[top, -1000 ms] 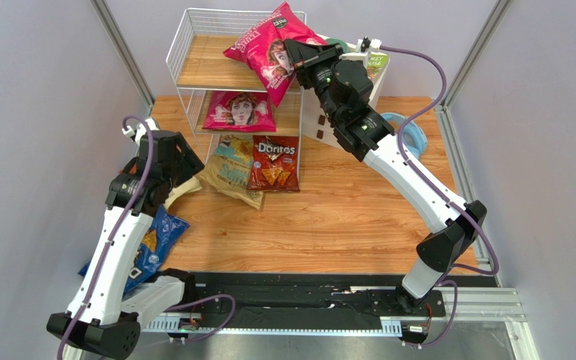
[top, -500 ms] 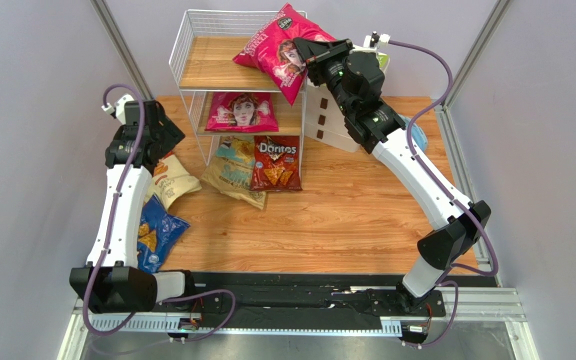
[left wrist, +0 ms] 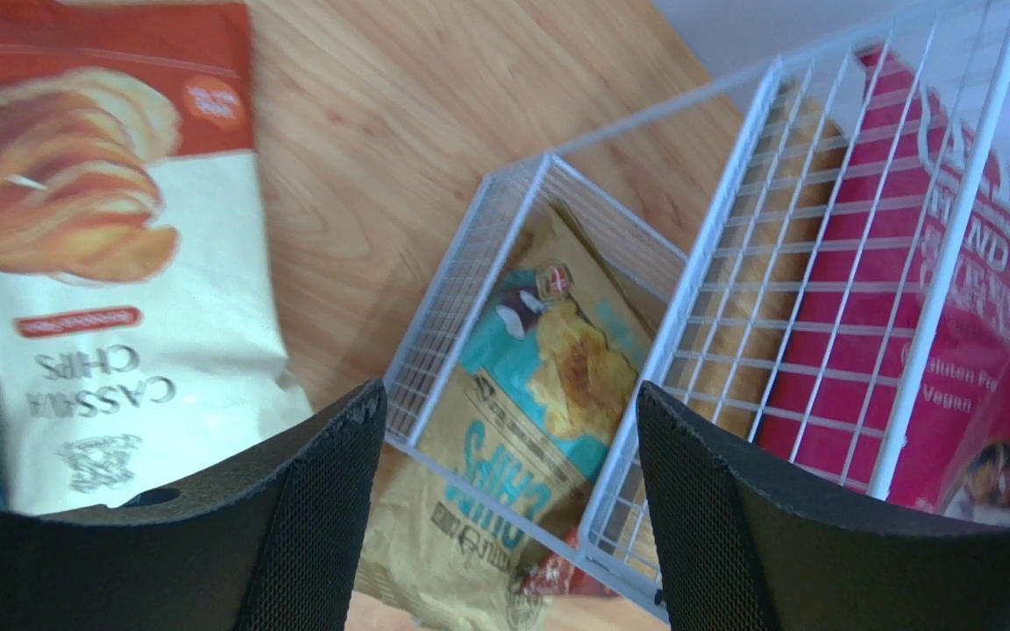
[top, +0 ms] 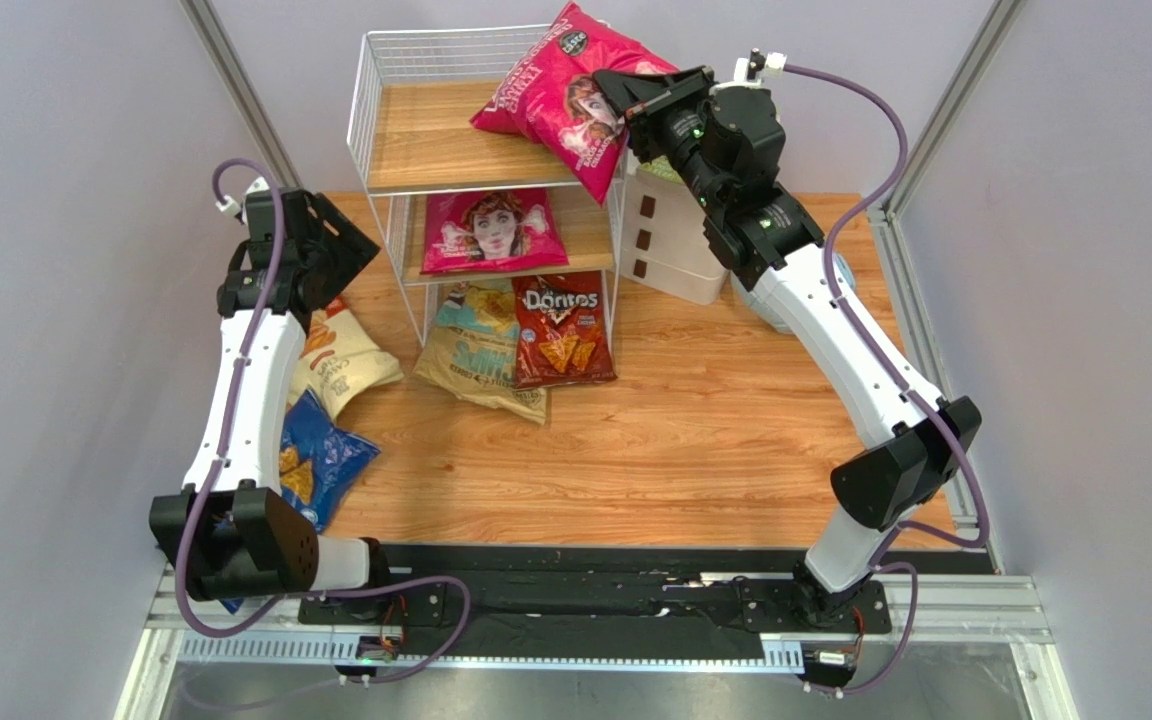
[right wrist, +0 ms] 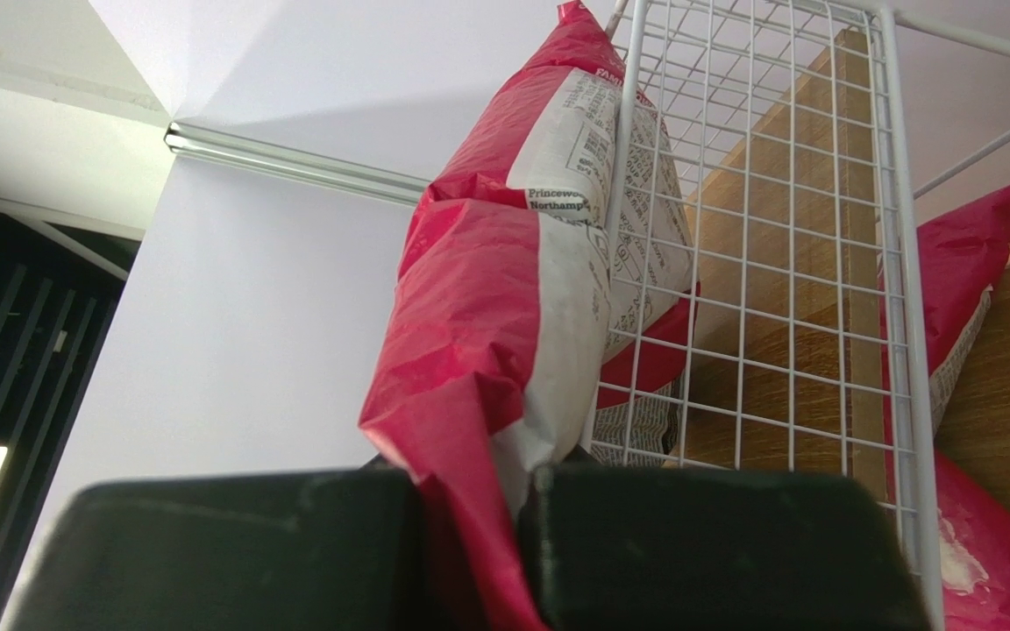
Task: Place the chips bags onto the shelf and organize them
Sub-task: Adjust the shelf at the center of the board.
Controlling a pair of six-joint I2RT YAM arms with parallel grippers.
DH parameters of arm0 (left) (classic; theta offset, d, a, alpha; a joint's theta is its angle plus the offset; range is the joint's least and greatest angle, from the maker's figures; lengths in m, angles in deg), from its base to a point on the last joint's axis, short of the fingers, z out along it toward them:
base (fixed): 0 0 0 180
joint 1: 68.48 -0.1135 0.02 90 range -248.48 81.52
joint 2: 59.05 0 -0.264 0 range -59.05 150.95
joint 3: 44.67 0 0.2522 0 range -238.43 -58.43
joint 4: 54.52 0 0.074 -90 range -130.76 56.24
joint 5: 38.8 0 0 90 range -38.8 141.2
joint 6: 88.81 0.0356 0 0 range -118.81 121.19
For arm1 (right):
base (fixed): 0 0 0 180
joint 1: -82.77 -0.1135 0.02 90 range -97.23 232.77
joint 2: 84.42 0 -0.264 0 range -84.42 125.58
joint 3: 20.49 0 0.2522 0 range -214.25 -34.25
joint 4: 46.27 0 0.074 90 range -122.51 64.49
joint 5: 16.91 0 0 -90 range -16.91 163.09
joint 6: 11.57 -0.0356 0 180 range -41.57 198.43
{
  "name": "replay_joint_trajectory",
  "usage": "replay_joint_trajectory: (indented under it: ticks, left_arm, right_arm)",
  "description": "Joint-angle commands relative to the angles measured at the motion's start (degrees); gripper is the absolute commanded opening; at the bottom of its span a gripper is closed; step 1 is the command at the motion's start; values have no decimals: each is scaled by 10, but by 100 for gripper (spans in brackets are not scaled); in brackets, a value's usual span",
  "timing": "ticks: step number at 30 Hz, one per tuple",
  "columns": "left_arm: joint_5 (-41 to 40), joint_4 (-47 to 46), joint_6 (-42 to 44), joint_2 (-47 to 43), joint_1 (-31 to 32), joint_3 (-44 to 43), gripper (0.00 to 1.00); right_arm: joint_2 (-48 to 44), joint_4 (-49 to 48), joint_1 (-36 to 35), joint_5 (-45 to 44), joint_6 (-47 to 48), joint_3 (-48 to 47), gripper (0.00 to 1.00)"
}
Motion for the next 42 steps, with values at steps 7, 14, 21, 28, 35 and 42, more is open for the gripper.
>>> replay_joint_trajectory:
  ticks: [7,14,21,28,35,42]
  left_arm:
    - [55,-55,-20,-19,73,58,75]
    - [54,-54,-16,-43,73,81,75]
    - [36,-35,-9,-46,73,77,79]
    - [40,-6,4,-42,69,55,81]
    - [67,-4,-3,-51,67,69,81]
    - [84,-10,2,-44,67,74,81]
  right_arm:
    - [42,-26,31,11,-33,-79,0]
    - [5,-26,-8,-64,-32,-59,0]
    - [8,-25,-68,-117,-13,-90,0]
    - [-35,-35,-136,-240,-43,-12,0]
    - [-27,-88,-164,-330,-53,13,0]
    - [-31,-121,-163,-417,-36,23,0]
